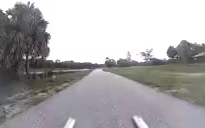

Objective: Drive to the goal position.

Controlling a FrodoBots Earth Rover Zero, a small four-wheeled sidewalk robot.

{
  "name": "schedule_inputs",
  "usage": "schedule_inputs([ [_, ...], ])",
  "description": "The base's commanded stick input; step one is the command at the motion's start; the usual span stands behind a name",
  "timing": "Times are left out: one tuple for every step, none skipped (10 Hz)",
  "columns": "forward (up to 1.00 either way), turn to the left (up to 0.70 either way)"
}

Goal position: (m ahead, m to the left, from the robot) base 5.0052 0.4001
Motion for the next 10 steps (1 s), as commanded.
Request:
schedule_inputs([
  [0.85, 0.00],
  [0.85, 0.00],
  [0.85, 0.00],
  [0.85, 0.00],
  [0.85, 0.00],
  [0.85, 0.00],
  [0.85, 0.00],
  [0.85, 0.00],
  [0.85, 0.00],
  [0.85, 0.00],
])
